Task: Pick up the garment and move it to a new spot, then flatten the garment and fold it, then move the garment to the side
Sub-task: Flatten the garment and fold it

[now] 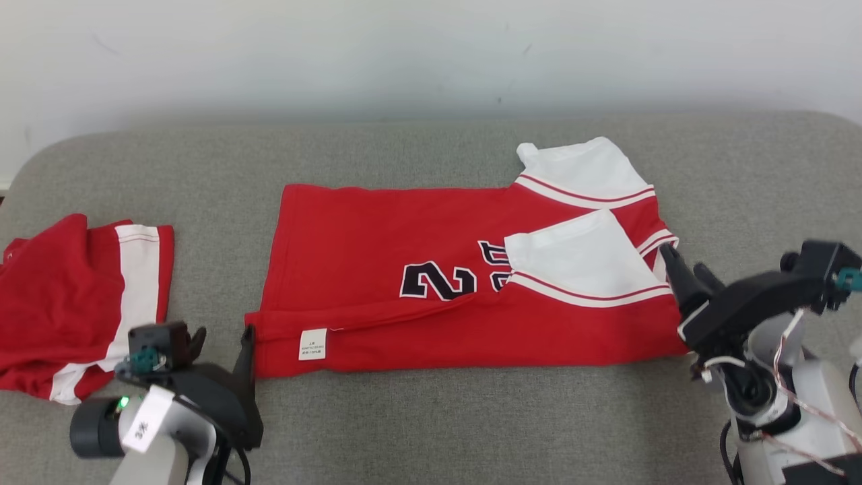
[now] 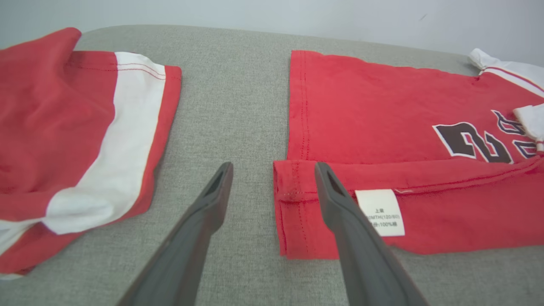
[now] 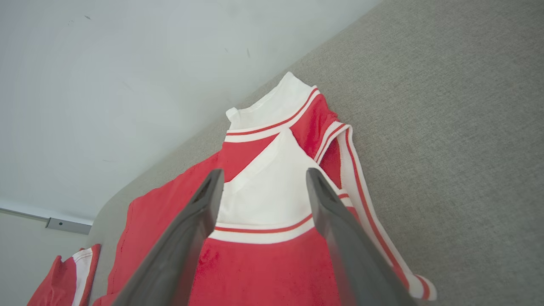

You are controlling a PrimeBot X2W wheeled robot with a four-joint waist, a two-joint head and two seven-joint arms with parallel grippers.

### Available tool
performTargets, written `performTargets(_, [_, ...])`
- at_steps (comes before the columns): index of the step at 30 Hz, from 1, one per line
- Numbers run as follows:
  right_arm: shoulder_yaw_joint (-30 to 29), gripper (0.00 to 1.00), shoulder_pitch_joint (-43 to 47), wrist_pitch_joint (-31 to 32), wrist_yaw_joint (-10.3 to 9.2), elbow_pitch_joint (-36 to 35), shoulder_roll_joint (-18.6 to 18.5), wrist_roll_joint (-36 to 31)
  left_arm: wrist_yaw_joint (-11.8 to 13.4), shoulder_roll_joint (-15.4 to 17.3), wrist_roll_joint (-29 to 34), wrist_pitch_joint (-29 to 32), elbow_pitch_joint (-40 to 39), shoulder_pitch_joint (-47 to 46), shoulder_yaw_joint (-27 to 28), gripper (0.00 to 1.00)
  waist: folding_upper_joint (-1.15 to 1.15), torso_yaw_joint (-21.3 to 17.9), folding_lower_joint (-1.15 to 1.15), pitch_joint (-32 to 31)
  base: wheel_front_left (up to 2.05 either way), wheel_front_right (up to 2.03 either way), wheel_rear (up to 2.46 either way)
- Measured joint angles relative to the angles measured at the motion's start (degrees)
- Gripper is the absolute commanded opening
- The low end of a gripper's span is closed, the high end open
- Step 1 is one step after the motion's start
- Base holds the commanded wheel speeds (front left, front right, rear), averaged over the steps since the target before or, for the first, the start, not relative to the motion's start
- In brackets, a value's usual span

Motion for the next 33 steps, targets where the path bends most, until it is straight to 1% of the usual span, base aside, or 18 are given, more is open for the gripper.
performTargets(2, [0.04, 1.0, 2.26, -0.71, 0.33, -0.58, 0.0, -0.68, -0.01, 0.13, 0.01, -0.83, 0.29, 1.74, -0.13, 1.0, 0.0, -0.11, 0.0, -0.83, 0.0, 0.0, 0.0])
performTargets(5, [0.43, 1.0, 6.78, -1.66, 0.33, -1.53, -0.2, -2.86, 0.01, 0.58, 0.01, -2.03, 1.01, 4.61, -0.16, 1.0, 0.0, -0.38, 0.0, -2.51, 0.0, 0.0, 0.0])
performTargets(9, [2.03, 1.0, 9.17, -2.66, 0.33, -2.13, -1.01, -5.89, 0.27, 0.9, 0.1, -2.69, 1.15, 7.03, -0.2, 1.0, -0.01, -1.21, -0.01, -3.61, 0.0, 0.0, 0.0])
performTargets(14, [2.85, 1.0, 11.59, -3.79, 0.32, -1.15, -2.23, -8.72, 0.43, 0.73, 0.62, -3.32, 1.24, 7.18, -0.86, 1.0, -0.01, -2.52, -0.01, -3.45, 0.0, 0.0, 0.0])
performTargets(19, [3.2, 1.0, 11.39, -4.39, 0.31, -0.54, -1.8, -8.83, 0.43, 0.36, 0.96, -3.44, 1.42, 5.69, -1.66, 1.0, 0.0, -2.99, 0.0, -1.99, 0.0, 0.0, 0.0])
performTargets(24, [3.59, 1.0, 8.15, -4.81, 0.31, -0.91, -1.78, -9.35, 0.43, 0.25, 1.72, -3.39, 1.59, 2.72, -1.93, 1.0, 0.0, -2.92, 0.0, -0.38, 0.0, 0.0, 0.0])
performTargets(33, [5.33, 1.0, 5.91, -2.57, 0.3, 0.18, -3.33, -10.73, 0.45, -0.05, 2.5, -0.68, 3.78, 1.14, -2.32, 1.0, 0.0, -1.57, 0.01, 1.22, 0.0, 0.0, 0.0])
